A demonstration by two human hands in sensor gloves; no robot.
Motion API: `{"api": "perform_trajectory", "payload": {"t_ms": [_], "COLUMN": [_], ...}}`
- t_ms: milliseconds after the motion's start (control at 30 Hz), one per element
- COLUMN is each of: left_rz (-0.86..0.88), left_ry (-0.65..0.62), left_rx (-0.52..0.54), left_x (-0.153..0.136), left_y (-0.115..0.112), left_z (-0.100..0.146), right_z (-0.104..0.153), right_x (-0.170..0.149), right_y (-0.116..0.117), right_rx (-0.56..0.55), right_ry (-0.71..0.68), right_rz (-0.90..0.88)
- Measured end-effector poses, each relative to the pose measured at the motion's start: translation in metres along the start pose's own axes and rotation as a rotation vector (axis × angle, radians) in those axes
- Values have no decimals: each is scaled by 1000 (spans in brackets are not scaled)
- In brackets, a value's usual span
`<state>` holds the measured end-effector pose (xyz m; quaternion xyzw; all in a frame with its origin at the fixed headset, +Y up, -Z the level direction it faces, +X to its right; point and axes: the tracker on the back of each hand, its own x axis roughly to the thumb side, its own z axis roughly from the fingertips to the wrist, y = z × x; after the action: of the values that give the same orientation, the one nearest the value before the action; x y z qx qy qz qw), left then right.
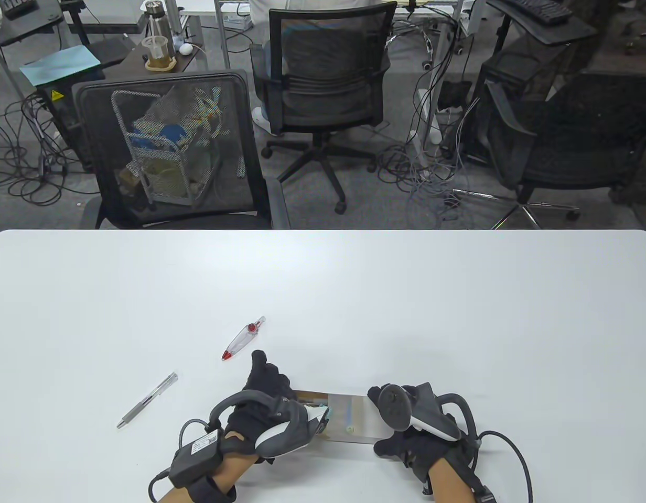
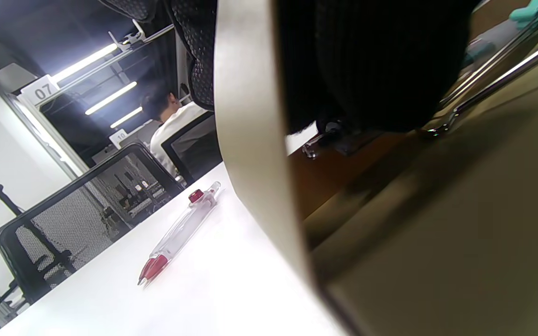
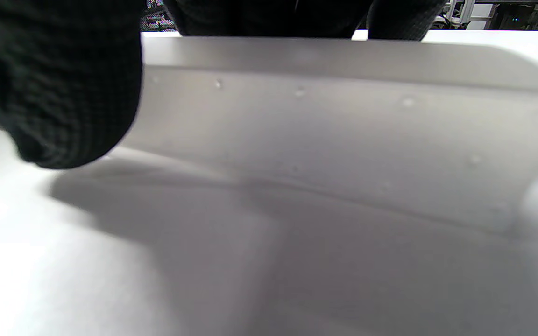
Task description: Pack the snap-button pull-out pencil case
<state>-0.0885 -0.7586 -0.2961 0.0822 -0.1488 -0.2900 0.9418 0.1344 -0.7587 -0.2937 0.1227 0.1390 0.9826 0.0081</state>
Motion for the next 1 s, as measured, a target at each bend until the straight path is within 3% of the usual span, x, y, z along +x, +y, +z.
{"api": "perform_trajectory", "payload": {"t_ms": [200, 333, 467, 600, 800, 1000], "left_rz": [185, 458, 626, 721, 698, 503], "left_ry": [48, 146, 300, 413, 553, 637], "left_rx": [-39, -67, -139, -215, -398, -656], "left_x": [-28, -78, -130, -162, -190, -204], "left_y": [8, 8, -6, -30, -78, -122], "left_z": [4, 7, 11, 15, 19, 32], "right_z": [0, 0, 0, -1, -1, -1], "right_x": [0, 0, 0, 0, 0, 0], "right_y": [1, 1, 1, 1, 1, 1], "right_rx": [2, 3, 7, 9, 10, 12], "right_ry": [1, 2, 3, 4, 4, 2], "right_rz": [-6, -5, -5, -5, -5, -9]}}
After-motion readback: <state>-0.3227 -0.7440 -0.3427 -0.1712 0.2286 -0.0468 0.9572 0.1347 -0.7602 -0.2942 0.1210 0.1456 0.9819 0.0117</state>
